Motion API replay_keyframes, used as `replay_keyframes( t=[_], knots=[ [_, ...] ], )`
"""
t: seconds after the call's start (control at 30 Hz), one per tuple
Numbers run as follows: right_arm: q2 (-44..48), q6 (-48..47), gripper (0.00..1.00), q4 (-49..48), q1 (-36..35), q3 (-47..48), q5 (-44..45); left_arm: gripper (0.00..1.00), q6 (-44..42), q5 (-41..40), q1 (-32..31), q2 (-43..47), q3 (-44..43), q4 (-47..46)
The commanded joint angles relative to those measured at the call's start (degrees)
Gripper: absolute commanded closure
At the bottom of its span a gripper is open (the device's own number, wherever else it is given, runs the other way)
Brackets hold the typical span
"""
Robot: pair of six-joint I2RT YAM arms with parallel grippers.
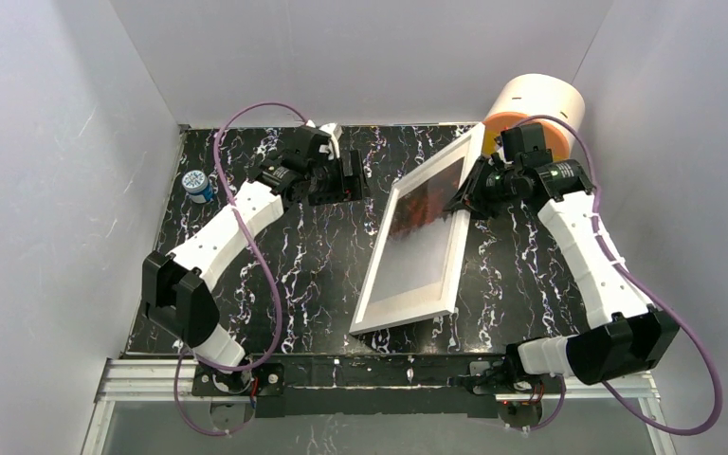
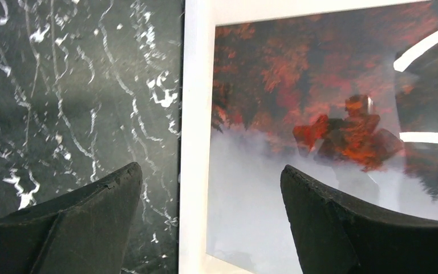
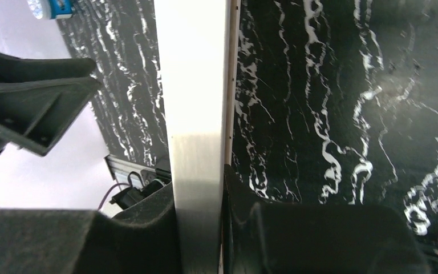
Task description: Put the photo into the frame
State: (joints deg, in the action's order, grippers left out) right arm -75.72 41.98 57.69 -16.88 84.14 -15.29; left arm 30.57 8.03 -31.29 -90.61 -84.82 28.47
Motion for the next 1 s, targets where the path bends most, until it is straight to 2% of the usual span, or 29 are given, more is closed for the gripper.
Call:
replay_keyframes(
  t=[0.0,0.2,0.5,0.77,0.97],
  knots=[
    [0.50,-3.78,0.71,-15.96,2.44,-4.91,-12.76,0.12,0.46,-1.46,2.80,0.40,3.44,2.96],
    [-2.64,-6.44,0.69,-27.77,5.95,-12.88,-23.11,0.12,-0.32,-3.63,8.67,1.35,8.86,4.27],
    [-9.74,-9.81,0.57,-37.37,6.50,-17.75,-29.65,0.11,-4.01,-2.18,15.96,-3.76,12.93,4.36],
    [-14.85,-13.39,0.45,-37.98,6.44,-19.67,-28.17,0.12,-6.94,0.48,17.40,-12.16,6.01,1.12],
    [-18.67,-15.30,0.42,-40.91,6.40,-21.20,-28.09,0.12,-10.48,0.38,17.45,-20.07,-2.14,-4.10]
  ],
)
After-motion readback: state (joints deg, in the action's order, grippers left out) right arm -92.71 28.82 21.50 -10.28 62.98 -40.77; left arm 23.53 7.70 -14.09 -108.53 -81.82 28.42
